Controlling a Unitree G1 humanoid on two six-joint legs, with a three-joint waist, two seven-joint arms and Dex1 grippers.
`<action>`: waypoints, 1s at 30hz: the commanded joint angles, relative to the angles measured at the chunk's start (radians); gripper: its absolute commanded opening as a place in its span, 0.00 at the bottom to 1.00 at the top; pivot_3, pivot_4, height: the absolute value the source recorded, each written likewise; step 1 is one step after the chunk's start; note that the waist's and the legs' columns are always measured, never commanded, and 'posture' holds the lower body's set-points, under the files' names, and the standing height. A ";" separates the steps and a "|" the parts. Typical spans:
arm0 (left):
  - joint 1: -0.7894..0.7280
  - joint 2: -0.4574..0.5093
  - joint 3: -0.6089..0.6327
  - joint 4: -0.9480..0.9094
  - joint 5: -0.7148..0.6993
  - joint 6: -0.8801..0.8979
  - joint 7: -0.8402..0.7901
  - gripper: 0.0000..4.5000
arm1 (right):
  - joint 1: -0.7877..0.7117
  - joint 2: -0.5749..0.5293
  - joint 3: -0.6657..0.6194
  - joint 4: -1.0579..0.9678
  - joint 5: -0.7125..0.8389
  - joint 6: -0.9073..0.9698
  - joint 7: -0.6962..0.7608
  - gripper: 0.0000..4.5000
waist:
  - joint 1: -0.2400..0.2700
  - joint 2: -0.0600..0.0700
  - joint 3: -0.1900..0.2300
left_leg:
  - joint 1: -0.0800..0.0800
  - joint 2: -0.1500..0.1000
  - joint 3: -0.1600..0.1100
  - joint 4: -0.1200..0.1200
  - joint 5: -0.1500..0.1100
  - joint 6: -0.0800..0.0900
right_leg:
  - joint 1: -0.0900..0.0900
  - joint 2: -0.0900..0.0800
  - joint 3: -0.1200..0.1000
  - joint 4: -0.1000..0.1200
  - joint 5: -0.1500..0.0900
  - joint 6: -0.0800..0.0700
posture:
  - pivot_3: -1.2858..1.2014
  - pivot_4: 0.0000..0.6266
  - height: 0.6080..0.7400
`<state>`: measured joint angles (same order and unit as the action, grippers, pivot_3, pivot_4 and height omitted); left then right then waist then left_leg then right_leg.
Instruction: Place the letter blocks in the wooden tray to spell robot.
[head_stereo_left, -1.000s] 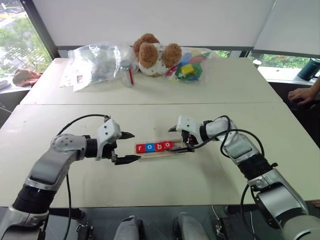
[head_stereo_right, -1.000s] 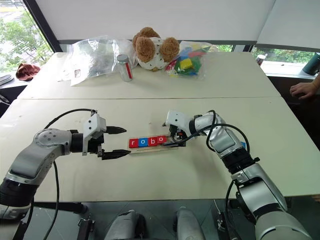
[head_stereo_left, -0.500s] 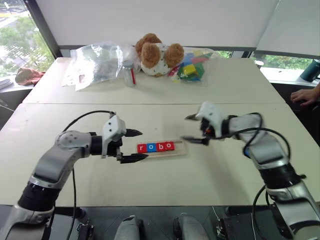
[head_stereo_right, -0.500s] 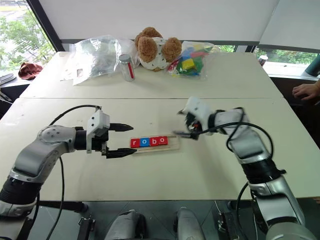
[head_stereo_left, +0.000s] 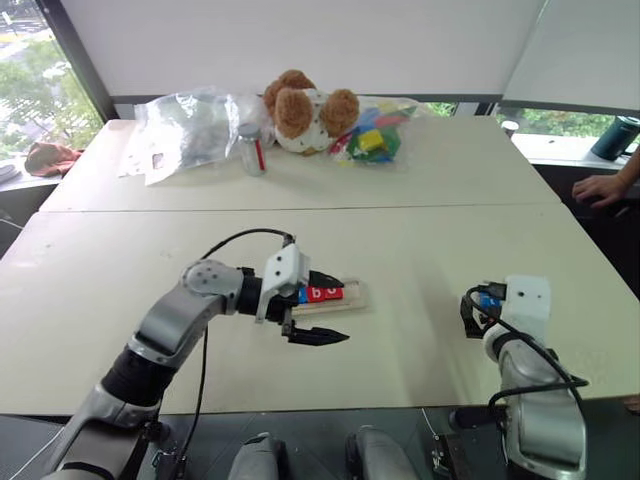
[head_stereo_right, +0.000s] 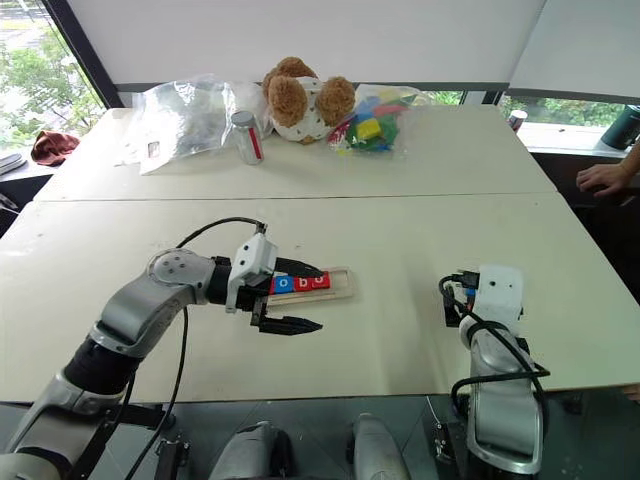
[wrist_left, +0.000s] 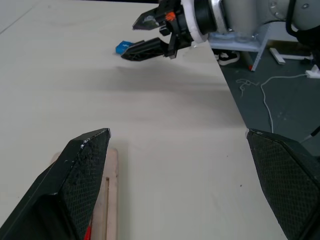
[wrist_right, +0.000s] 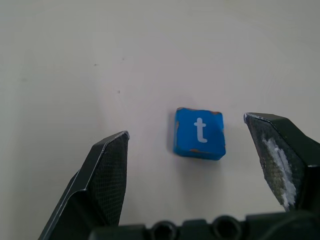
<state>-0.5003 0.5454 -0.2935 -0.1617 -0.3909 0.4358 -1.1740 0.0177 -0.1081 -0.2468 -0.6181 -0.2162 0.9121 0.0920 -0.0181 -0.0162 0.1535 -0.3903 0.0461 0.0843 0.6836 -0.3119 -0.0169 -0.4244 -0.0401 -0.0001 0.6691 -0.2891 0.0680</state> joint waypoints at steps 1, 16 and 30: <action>-0.012 -0.002 0.003 0.011 0.019 -0.038 -0.009 1.00 | 0.002 0.033 -0.040 0.007 0.023 -0.044 -0.048 0.88 | 0.002 0.000 0.000 | 0.000 0.000 0.000 0.000 0.000 0.000 | 0.000 0.000 0.000 0.000 0.000 0.000 | 0.52 0.24 1.00; 0.036 0.013 0.032 -0.023 0.019 -0.026 0.038 1.00 | -0.070 0.008 -0.131 0.202 0.158 -0.100 -0.074 0.46 | 0.003 0.000 0.000 | -0.001 0.001 0.000 0.000 0.000 0.001 | 0.000 0.000 0.000 -0.001 0.000 0.000 | 0.52 0.24 1.00; 0.024 0.111 0.090 0.014 0.021 -0.039 0.001 1.00 | -0.128 -0.040 0.087 0.016 0.249 0.065 0.033 0.26 | 0.001 0.000 0.000 | 0.000 0.003 -0.002 -0.001 -0.001 0.001 | 0.000 0.003 0.000 -0.001 0.000 0.000 | 0.52 0.24 1.00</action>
<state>-0.4645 0.6389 -0.2337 -0.1434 -0.3673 0.4082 -1.1597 -0.1108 -0.1563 -0.1785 -0.5395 0.0060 0.9368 0.1137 -0.0173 -0.0159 0.1536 -0.3912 0.0493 0.0817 0.6829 -0.3126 -0.0158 -0.4241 -0.0362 0.0003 0.6680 -0.2893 0.0677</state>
